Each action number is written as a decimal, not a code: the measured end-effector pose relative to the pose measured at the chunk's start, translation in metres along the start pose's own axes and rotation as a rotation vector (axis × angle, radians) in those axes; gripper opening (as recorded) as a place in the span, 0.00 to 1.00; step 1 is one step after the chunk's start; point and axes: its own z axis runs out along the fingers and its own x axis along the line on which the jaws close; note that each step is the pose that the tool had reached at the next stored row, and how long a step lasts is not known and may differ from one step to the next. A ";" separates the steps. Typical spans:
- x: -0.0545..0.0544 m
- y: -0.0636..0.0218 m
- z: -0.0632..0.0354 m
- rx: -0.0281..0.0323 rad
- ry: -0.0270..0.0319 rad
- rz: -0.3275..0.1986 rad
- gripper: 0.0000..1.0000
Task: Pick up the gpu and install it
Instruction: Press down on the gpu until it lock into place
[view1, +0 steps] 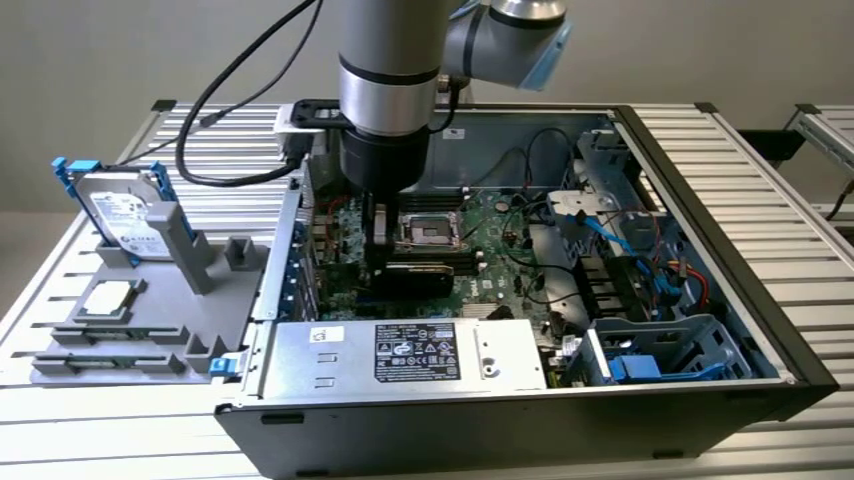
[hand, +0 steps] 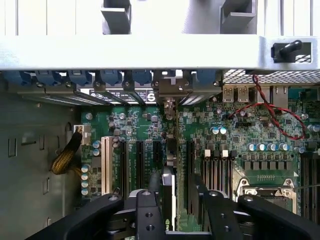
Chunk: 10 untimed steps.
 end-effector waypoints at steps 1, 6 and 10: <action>0.000 0.0001 -0.0006 -0.0009 0.0000 0.000 0.31; 0.000 0.0001 -0.0009 -0.0013 0.0000 0.000 0.13; 0.000 0.0001 -0.0009 -0.0013 0.0000 0.000 0.11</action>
